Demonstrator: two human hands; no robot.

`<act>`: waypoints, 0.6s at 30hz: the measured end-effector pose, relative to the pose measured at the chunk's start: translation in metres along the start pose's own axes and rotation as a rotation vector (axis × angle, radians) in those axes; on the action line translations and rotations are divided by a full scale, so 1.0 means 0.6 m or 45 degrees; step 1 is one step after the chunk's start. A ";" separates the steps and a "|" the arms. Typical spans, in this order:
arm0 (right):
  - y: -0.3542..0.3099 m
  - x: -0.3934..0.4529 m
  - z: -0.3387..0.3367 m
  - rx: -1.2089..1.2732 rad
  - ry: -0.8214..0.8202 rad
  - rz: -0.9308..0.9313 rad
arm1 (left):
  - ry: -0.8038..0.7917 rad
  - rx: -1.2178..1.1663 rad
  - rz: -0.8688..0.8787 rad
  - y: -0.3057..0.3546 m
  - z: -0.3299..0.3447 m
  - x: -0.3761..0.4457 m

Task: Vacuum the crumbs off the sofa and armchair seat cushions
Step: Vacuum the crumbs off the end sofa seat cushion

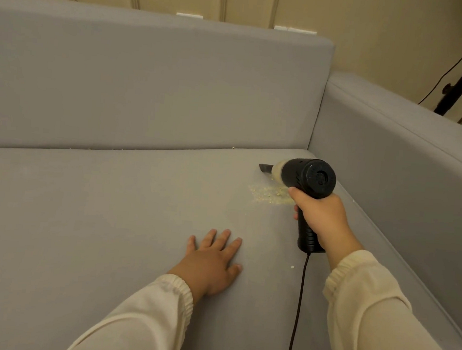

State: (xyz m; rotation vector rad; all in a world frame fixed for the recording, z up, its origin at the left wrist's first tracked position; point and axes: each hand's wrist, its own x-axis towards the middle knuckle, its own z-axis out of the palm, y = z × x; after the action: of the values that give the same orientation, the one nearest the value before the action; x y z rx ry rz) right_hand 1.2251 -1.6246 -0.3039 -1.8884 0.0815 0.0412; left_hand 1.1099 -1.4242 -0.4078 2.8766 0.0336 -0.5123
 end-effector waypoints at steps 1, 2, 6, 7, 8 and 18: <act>0.001 -0.001 -0.002 0.009 0.023 -0.002 | -0.002 0.001 0.002 0.000 0.000 0.001; -0.004 -0.004 -0.001 0.004 0.038 -0.015 | 0.008 -0.014 0.000 -0.003 -0.002 -0.003; 0.006 -0.010 -0.010 0.000 0.047 0.002 | -0.010 -0.011 -0.001 0.000 -0.002 -0.004; 0.010 -0.012 -0.009 -0.005 0.035 0.010 | -0.012 -0.009 -0.003 -0.001 -0.002 -0.004; 0.011 -0.016 -0.009 -0.010 0.027 0.016 | -0.014 -0.011 -0.005 -0.001 -0.002 -0.004; 0.004 -0.031 -0.032 -0.017 0.044 0.015 | -0.010 -0.003 -0.003 0.000 -0.001 -0.005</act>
State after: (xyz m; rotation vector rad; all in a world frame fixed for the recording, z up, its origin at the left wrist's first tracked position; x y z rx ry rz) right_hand 1.2061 -1.6428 -0.2991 -1.9023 0.1165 0.0169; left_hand 1.1072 -1.4239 -0.4062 2.8725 0.0361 -0.5235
